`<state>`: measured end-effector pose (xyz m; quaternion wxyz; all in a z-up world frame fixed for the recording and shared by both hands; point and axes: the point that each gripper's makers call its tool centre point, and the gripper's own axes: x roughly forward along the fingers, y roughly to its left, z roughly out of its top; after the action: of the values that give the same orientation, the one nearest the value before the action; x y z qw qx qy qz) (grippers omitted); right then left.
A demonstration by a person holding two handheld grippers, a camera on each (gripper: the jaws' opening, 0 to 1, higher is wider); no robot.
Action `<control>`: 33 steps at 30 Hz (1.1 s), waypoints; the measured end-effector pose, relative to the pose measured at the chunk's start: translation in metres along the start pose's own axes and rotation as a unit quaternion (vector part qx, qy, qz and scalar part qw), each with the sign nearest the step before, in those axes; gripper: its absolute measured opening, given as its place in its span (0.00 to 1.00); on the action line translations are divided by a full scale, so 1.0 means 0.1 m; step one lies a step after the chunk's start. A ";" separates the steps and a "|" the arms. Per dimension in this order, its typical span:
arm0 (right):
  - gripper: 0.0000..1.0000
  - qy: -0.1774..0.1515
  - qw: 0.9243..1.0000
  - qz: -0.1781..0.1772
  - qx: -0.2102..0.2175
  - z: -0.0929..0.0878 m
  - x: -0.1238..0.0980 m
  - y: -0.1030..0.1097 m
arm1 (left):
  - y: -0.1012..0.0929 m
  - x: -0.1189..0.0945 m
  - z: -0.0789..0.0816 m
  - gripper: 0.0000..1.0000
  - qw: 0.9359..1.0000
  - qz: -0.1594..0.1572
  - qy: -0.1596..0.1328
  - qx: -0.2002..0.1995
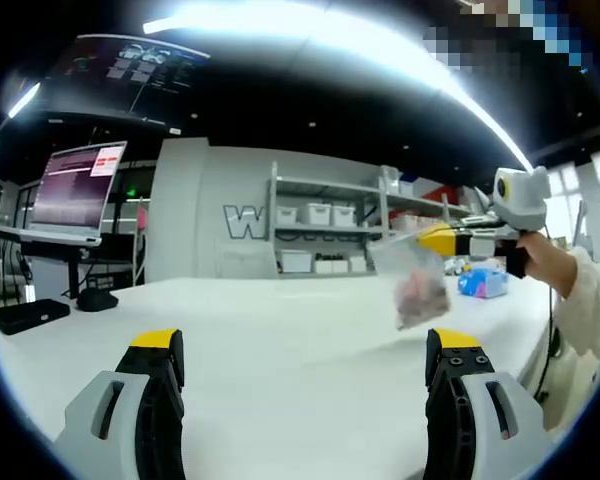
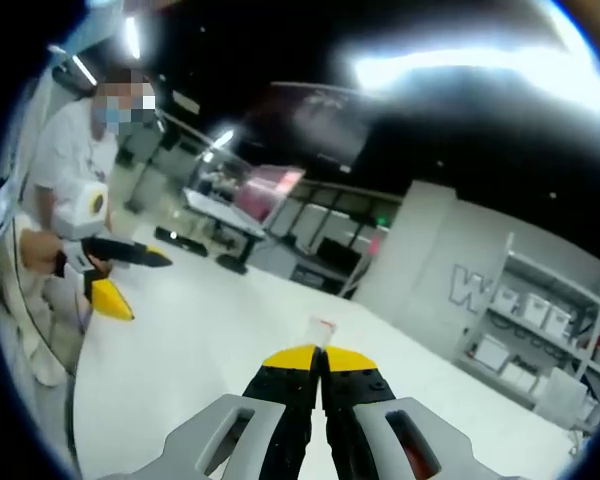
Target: Open the resealable bag by pulling the two sides of the seal apart until the entire bag opening is separated and visibly accessible.
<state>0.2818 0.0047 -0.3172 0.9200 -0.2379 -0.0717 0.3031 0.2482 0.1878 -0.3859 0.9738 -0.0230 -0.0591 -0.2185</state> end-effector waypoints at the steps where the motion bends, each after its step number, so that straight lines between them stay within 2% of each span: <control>1: 0.00 0.000 1.000 0.001 0.000 0.00 -0.01 0.01 | 0.00 0.00 0.00 1.00 1.000 0.000 0.000 0.000; 13: 0.00 0.005 1.000 0.022 0.009 -0.04 -0.12 0.24 | 0.00 0.00 0.02 1.00 1.000 -0.001 -0.002 0.002; 23: 0.00 0.000 0.999 0.040 0.009 0.02 -0.17 0.42 | -0.03 0.01 0.04 1.00 1.000 -0.004 -0.006 0.001; 33: 0.00 0.000 0.997 0.072 0.035 -0.04 -0.18 0.71 | -0.05 0.01 0.03 1.00 1.000 -0.006 -0.005 0.002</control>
<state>0.2314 0.0419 -0.3546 0.9038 -0.2096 -0.0438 0.3705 0.2467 0.1834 -0.3830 0.9721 -0.0220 -0.0646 -0.2243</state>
